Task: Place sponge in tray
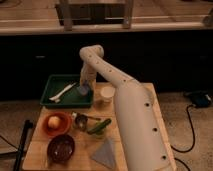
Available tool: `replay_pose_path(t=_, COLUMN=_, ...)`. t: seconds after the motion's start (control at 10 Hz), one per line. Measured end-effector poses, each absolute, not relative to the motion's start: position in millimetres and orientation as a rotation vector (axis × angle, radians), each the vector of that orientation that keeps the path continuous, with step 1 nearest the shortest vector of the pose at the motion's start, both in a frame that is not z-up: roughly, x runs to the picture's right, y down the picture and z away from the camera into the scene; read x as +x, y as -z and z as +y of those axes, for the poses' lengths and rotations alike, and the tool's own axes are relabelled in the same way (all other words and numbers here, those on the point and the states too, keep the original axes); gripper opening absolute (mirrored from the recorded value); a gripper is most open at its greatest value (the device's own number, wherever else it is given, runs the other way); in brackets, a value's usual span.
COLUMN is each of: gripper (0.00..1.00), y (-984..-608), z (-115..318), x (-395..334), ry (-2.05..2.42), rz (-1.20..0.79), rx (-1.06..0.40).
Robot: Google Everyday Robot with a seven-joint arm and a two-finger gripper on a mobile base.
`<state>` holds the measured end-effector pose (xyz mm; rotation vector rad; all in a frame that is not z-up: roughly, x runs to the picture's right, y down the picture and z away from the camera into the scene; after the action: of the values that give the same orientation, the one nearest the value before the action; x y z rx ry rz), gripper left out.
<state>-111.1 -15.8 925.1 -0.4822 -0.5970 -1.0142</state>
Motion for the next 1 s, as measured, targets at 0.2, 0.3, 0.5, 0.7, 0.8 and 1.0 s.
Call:
replay_pose_path(t=0.2, gripper=0.37, y=-925.2, z=-16.8, x=-111.1, ry=1.013, rz=-0.596, rx=-0.483)
replay_pose_path(t=0.3, gripper=0.50, y=-925.0, z=-17.6, x=-111.2, ry=1.014, rz=-0.597, rx=-0.484)
replay_pose_path(t=0.5, gripper=0.67, y=-924.6, z=-18.9, x=-110.6, ry=1.016, rz=-0.599, rx=-0.483)
replay_pose_path(t=0.7, gripper=0.80, y=-924.7, z=-18.6, x=-108.5, ry=1.017, rz=-0.601, rx=-0.487)
replay_pose_path(t=0.8, gripper=0.80, y=-924.7, z=-18.8, x=-107.7, ry=1.017, rz=-0.601, rx=-0.486)
replay_pose_path(t=1.0, gripper=0.80, y=-925.0, z=-19.5, x=-105.1, ry=1.014, rz=-0.603, rx=-0.485)
